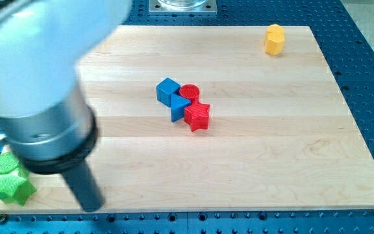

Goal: Move the green blocks into the blue blocks

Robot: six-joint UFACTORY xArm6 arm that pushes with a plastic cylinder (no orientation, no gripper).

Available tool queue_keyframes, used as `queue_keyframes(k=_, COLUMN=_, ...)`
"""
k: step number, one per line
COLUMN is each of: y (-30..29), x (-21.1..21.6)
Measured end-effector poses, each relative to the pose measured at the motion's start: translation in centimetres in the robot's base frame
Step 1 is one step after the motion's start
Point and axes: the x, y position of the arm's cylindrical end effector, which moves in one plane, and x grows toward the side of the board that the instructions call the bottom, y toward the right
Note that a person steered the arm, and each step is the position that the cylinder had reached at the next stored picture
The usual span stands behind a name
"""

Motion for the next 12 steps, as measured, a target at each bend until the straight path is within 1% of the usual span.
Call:
queue_keyframes(k=2, y=-9.6, x=-0.1)
queue_keyframes(k=5, y=-12.6, x=-0.3)
queue_keyframes(k=6, y=-14.7, x=-0.1)
queue_keyframes(k=8, y=-15.3, x=-0.4)
queue_keyframes(k=10, y=-14.6, x=-4.6)
queue_keyframes(k=11, y=-12.4, x=-5.0)
queue_keyframes(k=12, y=-10.6, x=-3.6)
